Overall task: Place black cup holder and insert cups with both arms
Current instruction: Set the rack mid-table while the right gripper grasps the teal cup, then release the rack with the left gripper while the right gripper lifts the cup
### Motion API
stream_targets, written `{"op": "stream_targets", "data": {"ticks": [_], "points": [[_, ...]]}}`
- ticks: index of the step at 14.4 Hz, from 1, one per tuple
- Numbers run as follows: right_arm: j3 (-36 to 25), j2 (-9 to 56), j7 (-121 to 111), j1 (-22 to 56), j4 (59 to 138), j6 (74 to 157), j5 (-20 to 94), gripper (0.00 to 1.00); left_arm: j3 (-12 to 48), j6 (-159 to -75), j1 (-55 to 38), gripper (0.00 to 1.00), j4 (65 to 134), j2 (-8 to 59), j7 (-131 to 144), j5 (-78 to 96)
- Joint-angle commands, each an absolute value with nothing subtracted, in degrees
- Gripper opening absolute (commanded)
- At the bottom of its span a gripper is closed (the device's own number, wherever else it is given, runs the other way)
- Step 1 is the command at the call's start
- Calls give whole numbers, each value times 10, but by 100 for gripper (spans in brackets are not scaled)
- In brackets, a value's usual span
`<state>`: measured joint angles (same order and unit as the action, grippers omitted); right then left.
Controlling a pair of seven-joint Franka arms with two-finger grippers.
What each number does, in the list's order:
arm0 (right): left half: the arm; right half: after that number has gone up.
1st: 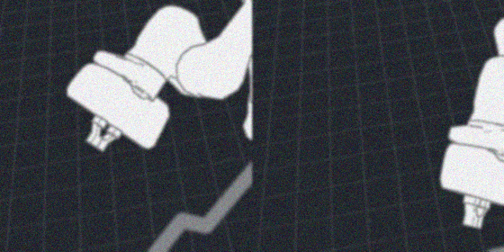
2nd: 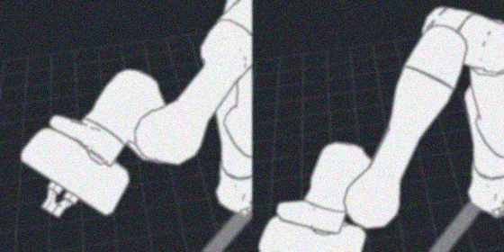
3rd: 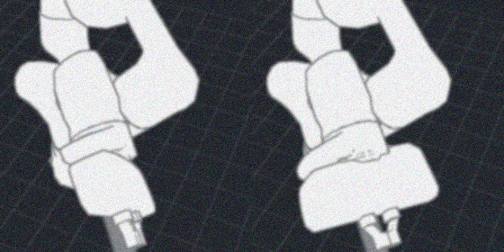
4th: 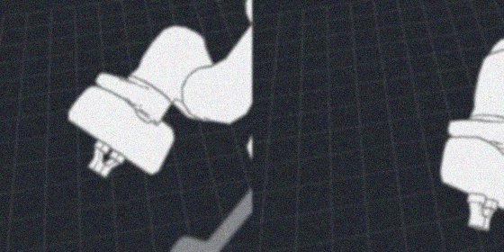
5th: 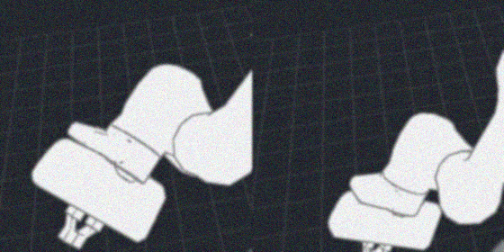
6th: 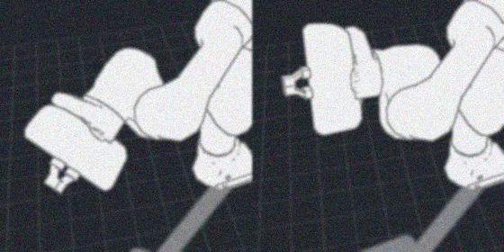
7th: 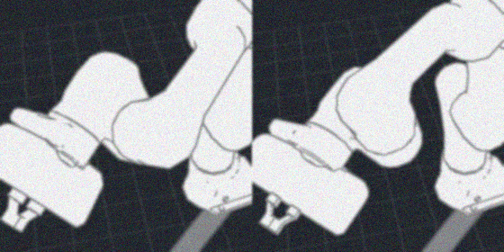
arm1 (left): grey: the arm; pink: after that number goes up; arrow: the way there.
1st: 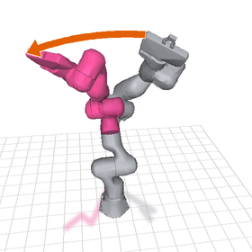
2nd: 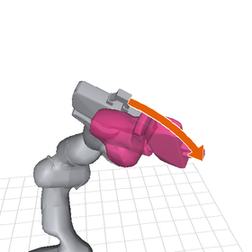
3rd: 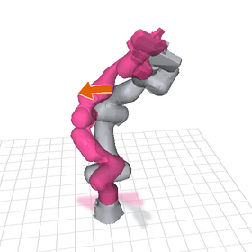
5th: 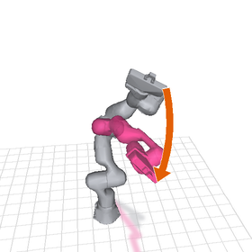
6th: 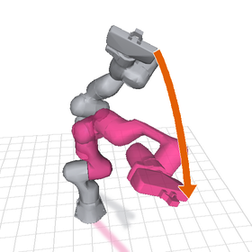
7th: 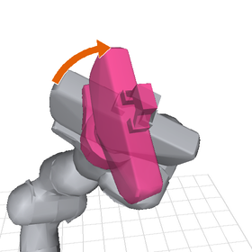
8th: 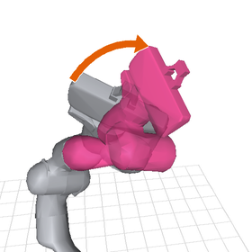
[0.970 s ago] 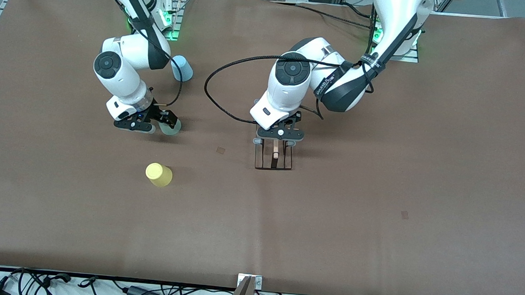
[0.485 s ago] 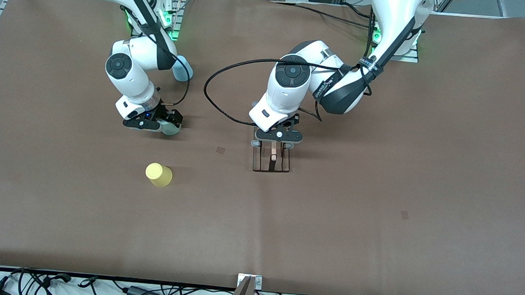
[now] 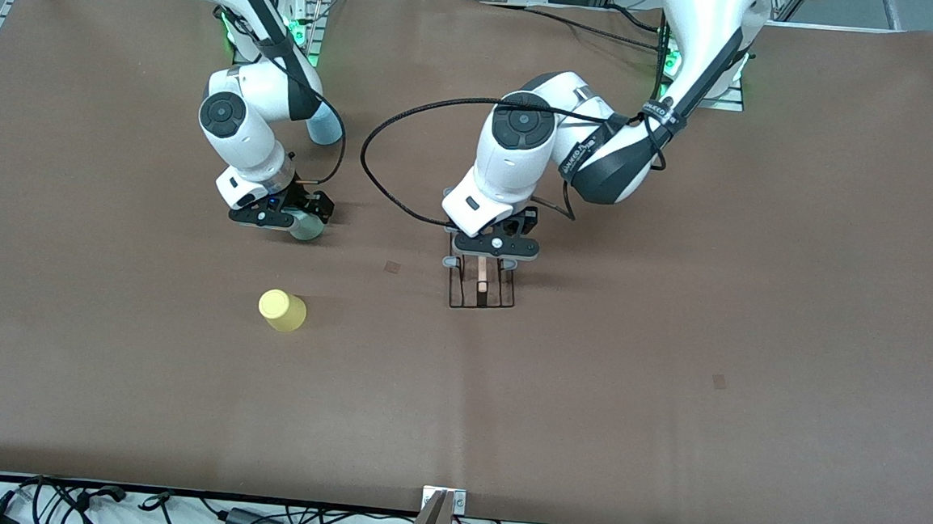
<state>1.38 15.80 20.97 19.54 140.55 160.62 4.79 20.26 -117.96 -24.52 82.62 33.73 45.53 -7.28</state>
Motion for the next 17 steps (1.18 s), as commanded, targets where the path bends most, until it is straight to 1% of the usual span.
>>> {"op": "stream_targets", "data": {"ticks": [1,3,6,7,8,9,10,11,12,13,14,17], "points": [[14,144,219,197,1421,1618,48,100,202,-1125,-215,100,824,303,400,-86],[13,143,214,194,1420,1618,48,100,202,-1086,-175,100,824,280,329,-86],[11,142,214,192,1419,1619,48,100,202,-1000,-117,100,824,250,213,-86],[11,142,214,193,1419,1618,48,92,203,-981,-106,100,824,243,167,-86],[11,142,214,193,1419,1618,48,69,199,-964,-99,100,824,239,138,-85],[11,142,214,193,1419,1617,48,48,198,-940,-82,100,824,239,121,-86],[11,139,213,194,1419,1617,48,30,203,-925,-59,100,823,238,113,-86],[11,134,212,195,1419,1616,48,19,203,-911,-44,100,823,230,98,-86],[11,129,211,195,1419,1614,48,11,202,-897,-34,100,823,223,77,-86],[11,119,211,194,1417,1603,48,8,200,-893,-26,100,823,215,61,-85],[11,100,212,194,1411,1573,48,5,200,-892,-17,100,823,208,55,-85],[11,41,231,199,1366,1454,49,5,200,-893,22,100,821,200,53,-82]]}}
